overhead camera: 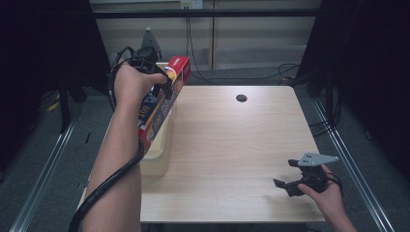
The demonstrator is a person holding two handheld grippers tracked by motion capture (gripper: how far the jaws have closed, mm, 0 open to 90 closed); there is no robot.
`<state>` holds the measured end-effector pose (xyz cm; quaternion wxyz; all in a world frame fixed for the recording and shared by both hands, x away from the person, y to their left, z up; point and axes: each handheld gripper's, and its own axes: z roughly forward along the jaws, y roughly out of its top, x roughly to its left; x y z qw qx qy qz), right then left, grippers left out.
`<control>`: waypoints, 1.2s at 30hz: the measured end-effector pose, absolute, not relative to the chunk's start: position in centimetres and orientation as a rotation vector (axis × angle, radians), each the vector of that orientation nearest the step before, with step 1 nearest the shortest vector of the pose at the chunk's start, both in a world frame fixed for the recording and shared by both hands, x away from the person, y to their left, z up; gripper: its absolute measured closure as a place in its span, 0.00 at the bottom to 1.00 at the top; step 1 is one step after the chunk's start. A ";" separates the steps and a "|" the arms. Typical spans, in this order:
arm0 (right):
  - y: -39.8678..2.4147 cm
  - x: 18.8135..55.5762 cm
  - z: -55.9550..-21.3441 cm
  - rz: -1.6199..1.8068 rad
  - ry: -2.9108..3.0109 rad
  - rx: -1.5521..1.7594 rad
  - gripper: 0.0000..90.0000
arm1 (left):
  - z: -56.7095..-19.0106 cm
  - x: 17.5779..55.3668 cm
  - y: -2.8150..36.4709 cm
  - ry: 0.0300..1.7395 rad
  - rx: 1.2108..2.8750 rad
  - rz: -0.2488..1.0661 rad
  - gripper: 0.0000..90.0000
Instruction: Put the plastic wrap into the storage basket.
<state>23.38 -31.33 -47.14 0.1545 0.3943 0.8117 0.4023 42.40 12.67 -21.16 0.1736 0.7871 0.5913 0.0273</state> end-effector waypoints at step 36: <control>-31.3 23.3 -47.1 1.152 2.329 1.129 0.03 | -22.8 42.3 16.8 1.804 2.132 0.134 0.46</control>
